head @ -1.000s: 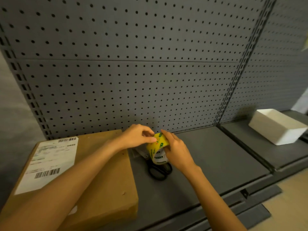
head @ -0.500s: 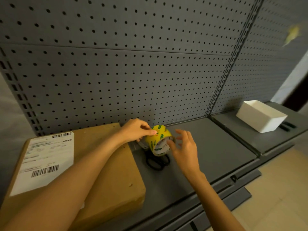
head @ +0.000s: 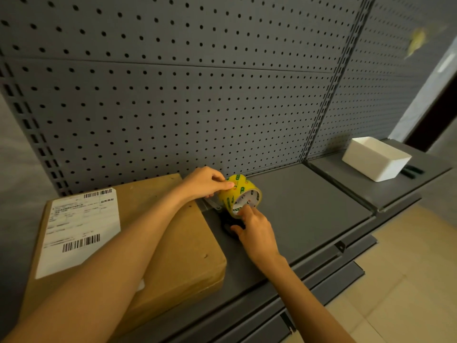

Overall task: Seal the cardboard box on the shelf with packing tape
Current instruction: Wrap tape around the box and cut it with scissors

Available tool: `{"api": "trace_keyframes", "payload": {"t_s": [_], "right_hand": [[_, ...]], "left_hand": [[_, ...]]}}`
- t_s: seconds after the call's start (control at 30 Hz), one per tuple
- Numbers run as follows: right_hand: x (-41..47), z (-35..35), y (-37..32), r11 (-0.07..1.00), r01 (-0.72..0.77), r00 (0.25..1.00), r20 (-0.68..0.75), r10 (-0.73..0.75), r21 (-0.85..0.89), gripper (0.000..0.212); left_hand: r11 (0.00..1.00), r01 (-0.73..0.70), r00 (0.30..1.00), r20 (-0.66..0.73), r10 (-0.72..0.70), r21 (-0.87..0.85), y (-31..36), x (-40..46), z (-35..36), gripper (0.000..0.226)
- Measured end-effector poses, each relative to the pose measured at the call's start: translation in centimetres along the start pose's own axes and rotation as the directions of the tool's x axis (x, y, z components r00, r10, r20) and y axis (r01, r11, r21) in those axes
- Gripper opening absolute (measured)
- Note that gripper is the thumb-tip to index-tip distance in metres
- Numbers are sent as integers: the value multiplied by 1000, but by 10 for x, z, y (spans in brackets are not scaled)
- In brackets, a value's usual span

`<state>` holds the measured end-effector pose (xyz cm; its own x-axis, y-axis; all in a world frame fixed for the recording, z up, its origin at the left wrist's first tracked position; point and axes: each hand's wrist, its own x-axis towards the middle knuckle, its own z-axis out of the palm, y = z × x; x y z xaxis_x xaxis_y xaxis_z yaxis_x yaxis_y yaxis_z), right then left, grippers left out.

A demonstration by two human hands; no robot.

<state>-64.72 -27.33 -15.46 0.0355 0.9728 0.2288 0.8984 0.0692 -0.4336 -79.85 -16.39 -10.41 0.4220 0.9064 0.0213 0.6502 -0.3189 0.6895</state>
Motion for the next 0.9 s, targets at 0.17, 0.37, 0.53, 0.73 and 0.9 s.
{"api": "trace_keyframes", "payload": {"t_s": [0.17,0.37,0.53,0.73,0.9], "right_hand": [[4,-22,1,981,-103,984,126,124,-166,36],[0,-36,9,957,-211,952,179,248,-201,43],[2,-41,15,941,-216,930,240,279,-259,33],[-2,-48,17,953,-194,927,276,256,-231,28],[-17,-60,22,961,-241,907,319,273,-137,39]], "left_hand": [[1000,11,999,31,-11,13,0,1,-1,27],[993,3,998,56,4,-116,1,1,-2,27],[995,2,998,61,4,-103,2,1,-1,28],[996,-7,999,41,11,-87,4,0,-2,25],[999,2,998,57,0,-41,4,1,-1,24]]}}
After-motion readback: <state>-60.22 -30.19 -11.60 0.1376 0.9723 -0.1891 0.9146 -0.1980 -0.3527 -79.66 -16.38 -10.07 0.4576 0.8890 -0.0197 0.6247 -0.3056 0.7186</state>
